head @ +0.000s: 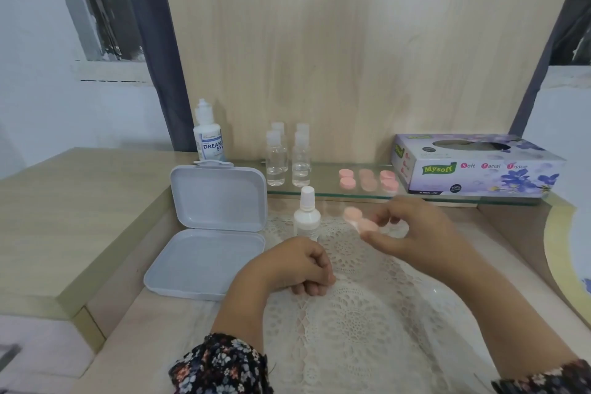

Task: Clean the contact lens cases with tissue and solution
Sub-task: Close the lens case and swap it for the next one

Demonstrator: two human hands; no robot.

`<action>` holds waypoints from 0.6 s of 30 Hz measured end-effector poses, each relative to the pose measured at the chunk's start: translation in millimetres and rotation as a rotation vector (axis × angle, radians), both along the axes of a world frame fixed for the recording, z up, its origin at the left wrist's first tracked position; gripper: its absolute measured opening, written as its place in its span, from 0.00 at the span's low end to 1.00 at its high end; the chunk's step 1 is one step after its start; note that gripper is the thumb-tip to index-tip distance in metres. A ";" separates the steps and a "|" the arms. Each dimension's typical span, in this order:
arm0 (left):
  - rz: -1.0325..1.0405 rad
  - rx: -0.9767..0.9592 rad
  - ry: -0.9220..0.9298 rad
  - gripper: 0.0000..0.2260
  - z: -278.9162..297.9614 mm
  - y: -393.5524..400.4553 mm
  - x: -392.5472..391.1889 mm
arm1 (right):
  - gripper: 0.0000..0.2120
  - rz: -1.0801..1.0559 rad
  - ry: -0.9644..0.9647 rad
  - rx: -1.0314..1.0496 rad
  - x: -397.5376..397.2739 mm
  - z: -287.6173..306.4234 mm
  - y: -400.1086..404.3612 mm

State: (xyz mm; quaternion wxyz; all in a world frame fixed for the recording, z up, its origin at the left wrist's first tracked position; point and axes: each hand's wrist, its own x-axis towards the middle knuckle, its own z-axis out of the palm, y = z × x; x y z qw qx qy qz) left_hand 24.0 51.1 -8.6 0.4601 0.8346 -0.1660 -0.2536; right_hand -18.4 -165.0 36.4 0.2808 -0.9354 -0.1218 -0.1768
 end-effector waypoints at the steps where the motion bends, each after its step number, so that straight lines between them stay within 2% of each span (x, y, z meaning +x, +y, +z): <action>1: 0.001 -0.001 -0.001 0.02 0.5 -0.3 -0.2 | 0.09 -0.006 -0.027 -0.026 3.9 8.8 3.6; 8: 0.007 0.000 -0.019 0.02 1.6 -0.8 -1.0 | 0.12 -0.150 -0.180 -0.196 51.1 37.4 33.0; 18: 0.014 -0.005 -0.015 0.02 0.5 -1.6 -0.3 | 0.16 -0.241 -0.138 -0.279 89.5 31.2 55.3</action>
